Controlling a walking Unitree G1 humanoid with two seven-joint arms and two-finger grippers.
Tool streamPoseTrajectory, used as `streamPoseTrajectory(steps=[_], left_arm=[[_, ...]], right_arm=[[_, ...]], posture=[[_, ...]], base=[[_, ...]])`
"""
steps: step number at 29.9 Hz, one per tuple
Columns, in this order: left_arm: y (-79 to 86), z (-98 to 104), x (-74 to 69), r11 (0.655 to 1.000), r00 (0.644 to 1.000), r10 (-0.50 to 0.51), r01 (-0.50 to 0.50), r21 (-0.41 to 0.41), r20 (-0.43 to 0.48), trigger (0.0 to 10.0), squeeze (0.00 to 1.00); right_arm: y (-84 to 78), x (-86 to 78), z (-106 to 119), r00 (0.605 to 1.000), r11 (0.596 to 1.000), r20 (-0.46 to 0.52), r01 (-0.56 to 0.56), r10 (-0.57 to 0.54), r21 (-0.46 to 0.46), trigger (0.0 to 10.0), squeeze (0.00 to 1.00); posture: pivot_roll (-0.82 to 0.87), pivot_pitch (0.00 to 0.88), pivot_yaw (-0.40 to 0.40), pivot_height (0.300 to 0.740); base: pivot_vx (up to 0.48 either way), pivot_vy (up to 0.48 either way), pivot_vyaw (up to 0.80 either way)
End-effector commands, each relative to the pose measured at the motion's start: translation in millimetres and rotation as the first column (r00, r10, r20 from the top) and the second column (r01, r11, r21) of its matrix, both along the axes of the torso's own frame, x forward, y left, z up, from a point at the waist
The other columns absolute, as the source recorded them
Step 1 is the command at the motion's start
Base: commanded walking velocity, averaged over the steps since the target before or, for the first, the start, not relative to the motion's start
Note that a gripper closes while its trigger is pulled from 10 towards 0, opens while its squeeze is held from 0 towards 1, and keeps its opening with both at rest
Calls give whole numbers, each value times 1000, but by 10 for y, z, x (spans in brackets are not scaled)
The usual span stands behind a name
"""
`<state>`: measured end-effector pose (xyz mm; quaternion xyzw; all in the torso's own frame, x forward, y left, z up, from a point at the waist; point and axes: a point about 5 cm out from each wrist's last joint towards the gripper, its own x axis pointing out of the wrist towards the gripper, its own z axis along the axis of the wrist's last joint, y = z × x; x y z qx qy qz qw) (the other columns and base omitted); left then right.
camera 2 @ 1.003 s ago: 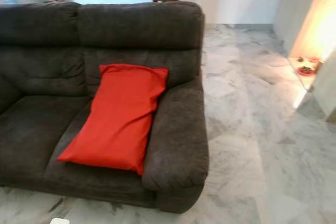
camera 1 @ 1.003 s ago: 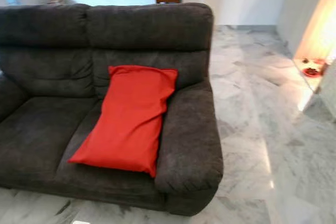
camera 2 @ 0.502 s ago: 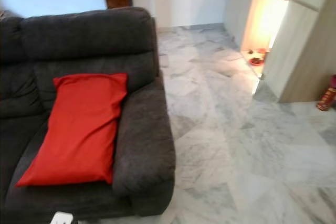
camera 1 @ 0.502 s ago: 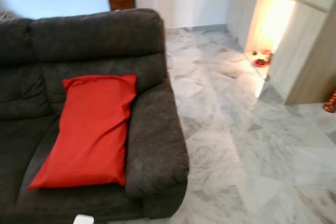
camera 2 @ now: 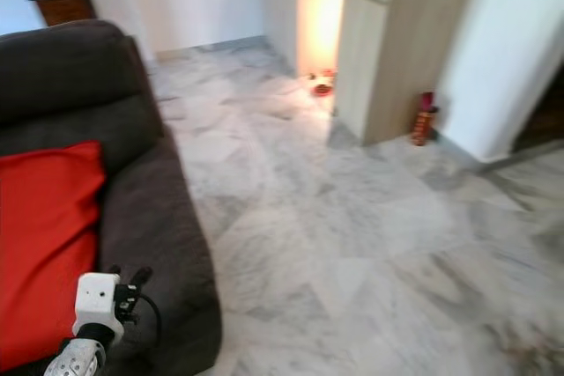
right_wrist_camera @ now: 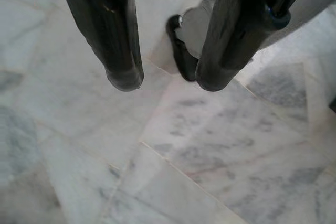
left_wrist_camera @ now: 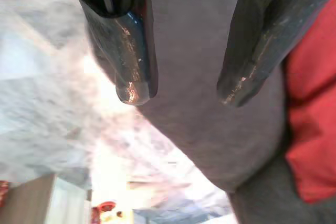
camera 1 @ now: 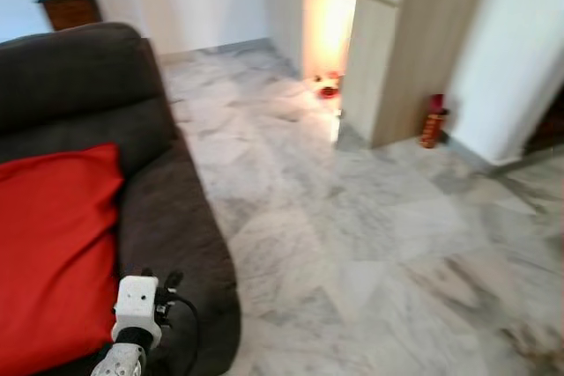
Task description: Move the pillow to the sofa from floor
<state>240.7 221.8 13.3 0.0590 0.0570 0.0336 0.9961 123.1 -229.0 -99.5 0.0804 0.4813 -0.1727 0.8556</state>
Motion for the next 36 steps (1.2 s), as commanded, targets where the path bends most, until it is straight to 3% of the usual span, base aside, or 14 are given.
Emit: streamPoseTrajectory(steps=[1,6,14,36], left_arm=[[10,27,1,1000,1000,-6,6,-3,10,10000,0],[-61,-11,10,998,997,-60,59,-11,-39,10000,0],[-44,-20,18,998,996,-69,69,-10,-55,10000,0],[133,-139,-31,1000,990,9,-12,-20,-138,10000,0]], right_arm=[[28,-11,-11,1000,1000,-6,-1,1,6,10000,0],[16,22,2,1000,1000,-1,-2,2,0,10000,0],[11,36,8,1000,1000,5,-8,8,-4,10000,0],[-11,49,19,999,999,4,-49,49,-22,10000,0]], posture=[[10,0,65,740],[-2,0,67,740],[-9,0,68,740],[-7,0,48,740]], base=[[0,-409,-800],[0,-400,-800],[0,0,-800],[0,0,-800]])
